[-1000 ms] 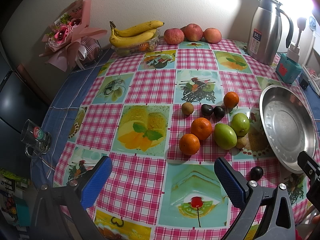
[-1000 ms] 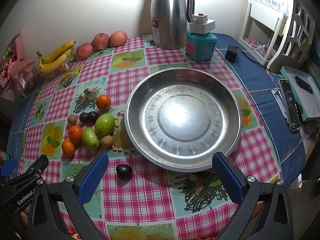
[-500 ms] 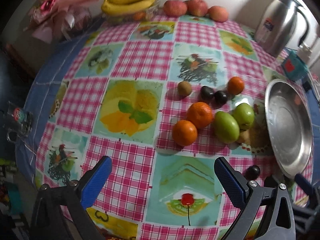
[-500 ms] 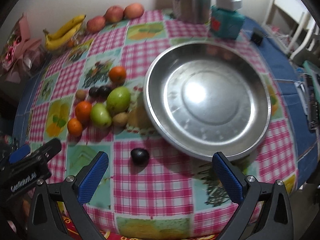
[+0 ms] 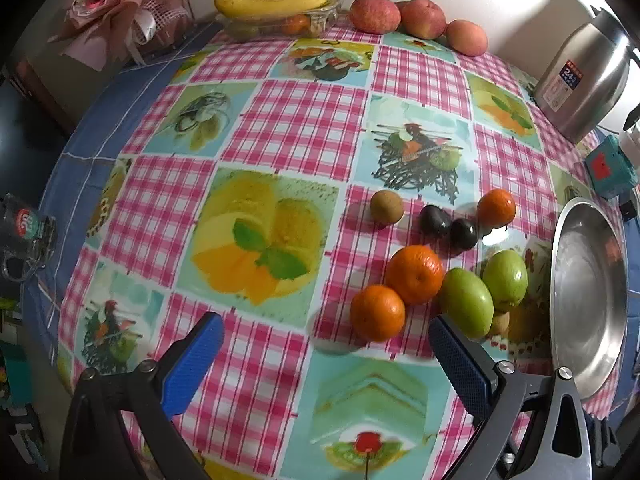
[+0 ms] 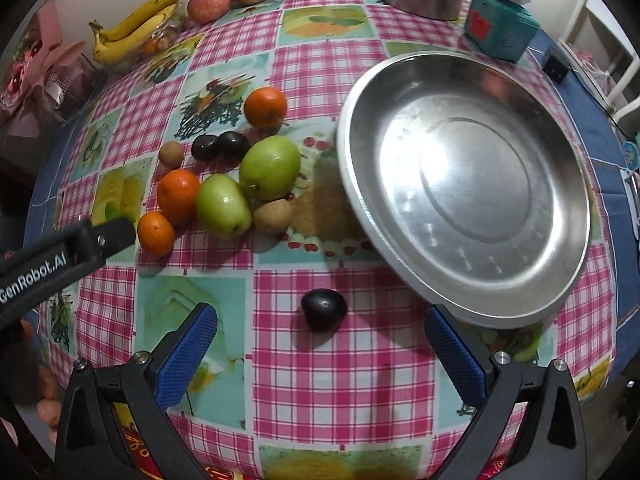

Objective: Organize fruits
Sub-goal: 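Close the left tool on a tangerine while the right tool closes on the dark plum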

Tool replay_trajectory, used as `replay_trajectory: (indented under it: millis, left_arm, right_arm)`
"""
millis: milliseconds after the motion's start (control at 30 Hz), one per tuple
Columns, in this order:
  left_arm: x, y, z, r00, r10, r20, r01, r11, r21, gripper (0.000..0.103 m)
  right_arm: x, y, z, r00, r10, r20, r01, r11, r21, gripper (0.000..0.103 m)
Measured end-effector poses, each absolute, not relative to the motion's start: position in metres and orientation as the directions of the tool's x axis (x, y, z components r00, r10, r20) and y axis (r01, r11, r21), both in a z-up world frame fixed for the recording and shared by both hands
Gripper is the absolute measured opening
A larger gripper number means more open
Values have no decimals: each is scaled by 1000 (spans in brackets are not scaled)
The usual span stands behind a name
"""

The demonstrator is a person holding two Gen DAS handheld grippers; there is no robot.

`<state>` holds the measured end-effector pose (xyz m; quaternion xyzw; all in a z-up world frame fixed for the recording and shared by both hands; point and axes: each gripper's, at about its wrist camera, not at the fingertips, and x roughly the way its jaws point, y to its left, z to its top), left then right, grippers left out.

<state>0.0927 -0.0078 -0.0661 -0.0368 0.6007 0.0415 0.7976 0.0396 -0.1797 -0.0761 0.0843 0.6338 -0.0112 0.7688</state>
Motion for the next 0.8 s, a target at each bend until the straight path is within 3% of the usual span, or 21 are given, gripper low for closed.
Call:
replay_trajectory:
  millis: [433, 667, 800]
  left_arm:
    - [96, -9, -84, 286, -52, -957, -71, 995, -75, 103]
    - [96, -2, -86, 276, -81, -958, -85, 991, -108, 99]
    - [98, 0, -90, 264, -102, -959, -83, 988, -129, 88]
  right_arm:
    - [50, -178, -89, 182, 116, -976, 125, 982, 140, 101]
    - [49, -184, -88, 190, 127, -973, 147, 977, 157, 89]
    - [48, -187, -91, 180, 142, -973, 157, 973, 171, 77]
